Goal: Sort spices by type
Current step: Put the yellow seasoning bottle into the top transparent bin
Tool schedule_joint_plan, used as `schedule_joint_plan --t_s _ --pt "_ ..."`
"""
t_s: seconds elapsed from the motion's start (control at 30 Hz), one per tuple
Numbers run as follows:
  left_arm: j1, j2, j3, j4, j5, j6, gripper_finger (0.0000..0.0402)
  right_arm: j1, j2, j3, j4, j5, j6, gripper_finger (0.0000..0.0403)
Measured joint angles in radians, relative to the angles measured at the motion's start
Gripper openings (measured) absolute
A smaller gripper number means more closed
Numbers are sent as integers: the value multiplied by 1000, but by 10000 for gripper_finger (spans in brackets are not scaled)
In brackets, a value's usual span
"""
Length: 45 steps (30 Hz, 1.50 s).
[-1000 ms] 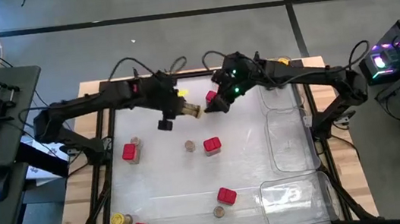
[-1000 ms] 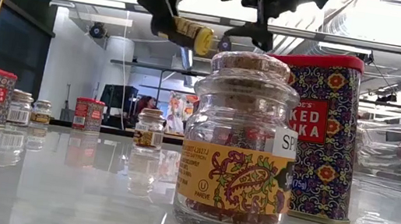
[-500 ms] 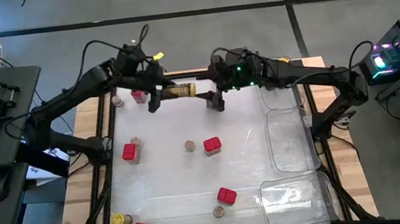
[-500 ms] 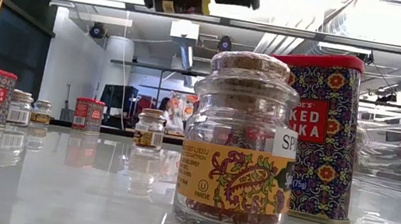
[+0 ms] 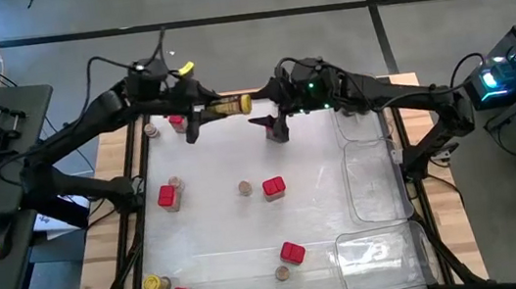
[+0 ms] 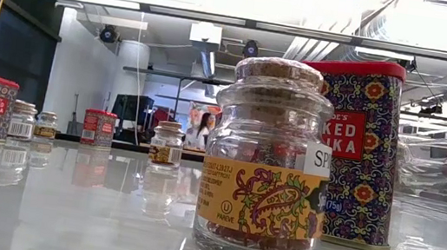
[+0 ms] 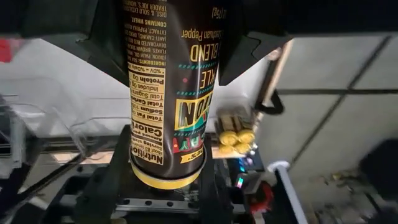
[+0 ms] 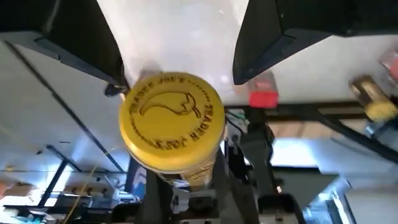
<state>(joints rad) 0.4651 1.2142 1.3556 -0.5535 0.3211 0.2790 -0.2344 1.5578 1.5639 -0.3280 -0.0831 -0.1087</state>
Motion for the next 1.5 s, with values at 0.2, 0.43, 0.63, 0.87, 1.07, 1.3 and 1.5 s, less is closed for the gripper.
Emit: schedule_joint_plan --t_s 0.2,0.43,0.63,0.87,1.07,1.3,1.5 --pt "-58 -20 -1 19 -69 29 166 4 0 0 98 -5 4 296" --pt "-117 -11 -1 61 -128 43 166 25 6 0 114 -26 6 296" --pt "-146 19 -1 71 -142 55 166 34 8 0 116 -28 4 291" --pt "-158 27 -1 115 -163 55 166 35 8 0 89 -30 4 229" --pt "-158 27 -1 109 -173 63 166 34 9 -2 107 -27 -1 208" --pt "-158 27 -1 103 -204 31 174 31 9 -2 103 -27 -2 210" --pt "-149 28 39 -81 -344 47 299 -15 -6 -2 33 -7 3 208"
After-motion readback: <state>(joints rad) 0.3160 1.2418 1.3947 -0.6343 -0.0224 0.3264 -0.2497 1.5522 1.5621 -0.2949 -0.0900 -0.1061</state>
